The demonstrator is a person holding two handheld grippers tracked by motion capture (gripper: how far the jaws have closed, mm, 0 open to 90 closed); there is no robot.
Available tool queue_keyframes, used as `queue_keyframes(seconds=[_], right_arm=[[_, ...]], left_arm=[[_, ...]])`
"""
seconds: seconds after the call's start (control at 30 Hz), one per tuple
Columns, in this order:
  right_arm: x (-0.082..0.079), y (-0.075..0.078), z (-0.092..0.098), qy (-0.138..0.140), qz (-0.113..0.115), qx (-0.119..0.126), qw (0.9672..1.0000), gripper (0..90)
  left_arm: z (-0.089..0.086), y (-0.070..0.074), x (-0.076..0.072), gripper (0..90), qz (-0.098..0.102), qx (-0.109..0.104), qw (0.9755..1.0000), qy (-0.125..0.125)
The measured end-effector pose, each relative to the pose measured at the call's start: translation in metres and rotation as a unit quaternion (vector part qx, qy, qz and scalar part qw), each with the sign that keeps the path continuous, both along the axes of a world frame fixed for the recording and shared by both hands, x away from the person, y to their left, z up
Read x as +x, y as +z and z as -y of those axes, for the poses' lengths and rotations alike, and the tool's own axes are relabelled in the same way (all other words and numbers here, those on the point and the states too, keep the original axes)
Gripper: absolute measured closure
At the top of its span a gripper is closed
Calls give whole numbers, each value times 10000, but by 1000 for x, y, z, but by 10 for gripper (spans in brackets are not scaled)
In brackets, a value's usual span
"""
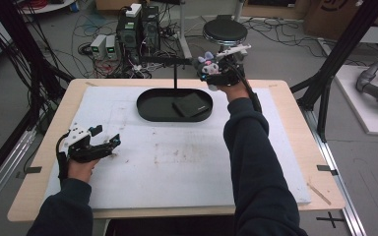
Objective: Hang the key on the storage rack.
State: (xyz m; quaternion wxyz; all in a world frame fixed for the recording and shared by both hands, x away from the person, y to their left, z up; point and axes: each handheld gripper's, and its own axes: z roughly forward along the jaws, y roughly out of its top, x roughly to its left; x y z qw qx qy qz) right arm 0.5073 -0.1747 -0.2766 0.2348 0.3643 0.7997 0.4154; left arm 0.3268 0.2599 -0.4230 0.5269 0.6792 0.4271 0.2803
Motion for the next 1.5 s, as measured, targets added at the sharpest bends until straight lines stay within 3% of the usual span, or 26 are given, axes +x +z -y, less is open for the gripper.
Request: queue_keyframes(seconds=[0.1,0.27,0.4,0.53,0.8,0.93,1.03,1.2,1.33,1.5], right_arm=[[9,4,-8,-211,75,-238,9995,352],[13,3,-5,-534,58,-269,9982,351],[11,0,3,-648,17,-185,9977,351],[8,-3,9,-826,12,-255,9963,351],[4,-29,21,-900,-257,-347,9950,355],[6,-45,13,-830,-469,-756,9926,356],[8,-54,3,-768,-512,-901,9916,357],[12,-67,-6,-849,-564,-729,9921,334],[13,-72,-8,-809,-570,-633,9931,229],[10,-65,-5,-739,-493,-483,9949,218]], left_arm=[[0,0,0,206,3,-3,10000,-9],[-2,0,-1,206,7,1,10000,4],[-3,0,-2,206,11,8,10000,34],[-2,0,-2,206,2,17,10000,32],[-2,0,-2,206,2,23,10000,24],[-2,0,-3,206,0,42,10000,19],[-2,0,-3,206,-2,20,10000,34],[-4,0,-3,206,0,19,10000,39],[-5,0,-4,206,-5,6,10000,69],[-4,0,-4,206,-3,13,10000,65]])
